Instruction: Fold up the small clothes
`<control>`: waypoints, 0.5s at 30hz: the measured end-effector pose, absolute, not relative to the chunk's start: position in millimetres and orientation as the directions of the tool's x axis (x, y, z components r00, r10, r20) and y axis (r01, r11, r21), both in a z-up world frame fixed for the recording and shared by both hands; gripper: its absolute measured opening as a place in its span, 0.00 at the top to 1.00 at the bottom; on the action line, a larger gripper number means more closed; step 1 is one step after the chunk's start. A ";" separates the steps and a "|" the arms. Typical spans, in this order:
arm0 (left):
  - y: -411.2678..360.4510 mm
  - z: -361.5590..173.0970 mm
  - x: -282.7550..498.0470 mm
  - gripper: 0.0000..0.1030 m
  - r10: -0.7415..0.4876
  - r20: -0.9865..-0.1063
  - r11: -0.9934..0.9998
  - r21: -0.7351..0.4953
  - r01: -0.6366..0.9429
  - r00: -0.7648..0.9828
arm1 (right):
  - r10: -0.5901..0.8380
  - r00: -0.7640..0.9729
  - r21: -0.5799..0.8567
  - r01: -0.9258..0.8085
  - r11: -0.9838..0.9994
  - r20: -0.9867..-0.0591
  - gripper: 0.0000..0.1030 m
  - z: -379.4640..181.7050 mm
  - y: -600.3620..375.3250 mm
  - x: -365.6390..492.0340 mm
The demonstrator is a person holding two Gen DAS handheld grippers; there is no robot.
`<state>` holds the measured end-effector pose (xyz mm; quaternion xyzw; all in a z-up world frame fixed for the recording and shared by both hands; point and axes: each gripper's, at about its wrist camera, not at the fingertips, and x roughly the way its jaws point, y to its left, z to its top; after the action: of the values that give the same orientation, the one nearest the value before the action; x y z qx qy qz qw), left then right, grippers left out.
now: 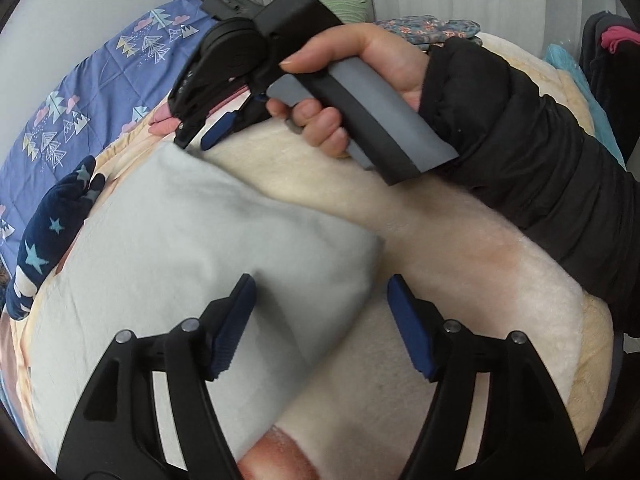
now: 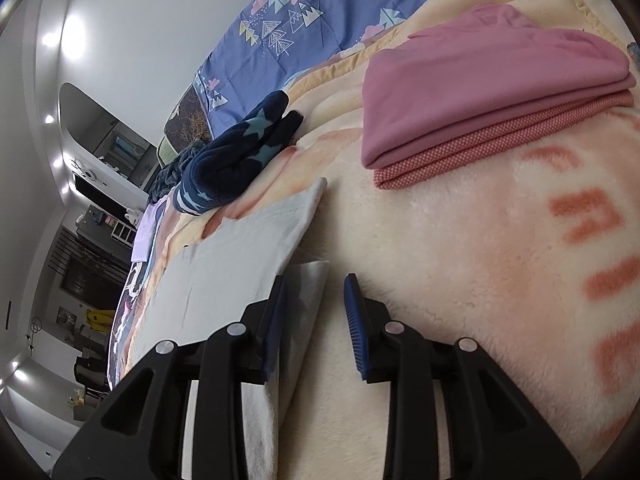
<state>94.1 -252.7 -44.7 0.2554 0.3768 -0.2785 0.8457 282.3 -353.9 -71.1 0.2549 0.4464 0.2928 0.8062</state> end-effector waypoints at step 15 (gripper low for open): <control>-250.0 -26.4 93.8 0.96 -0.352 -0.761 0.751 0.119 0.650 0.545 | 0.763 0.370 0.720 -0.279 0.636 -0.530 0.98 -76.6 -340.4 284.3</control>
<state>93.8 -250.0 -26.4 0.1980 0.3767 -0.2924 0.8564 284.3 -340.4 -76.6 0.2676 0.4521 0.3326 0.7832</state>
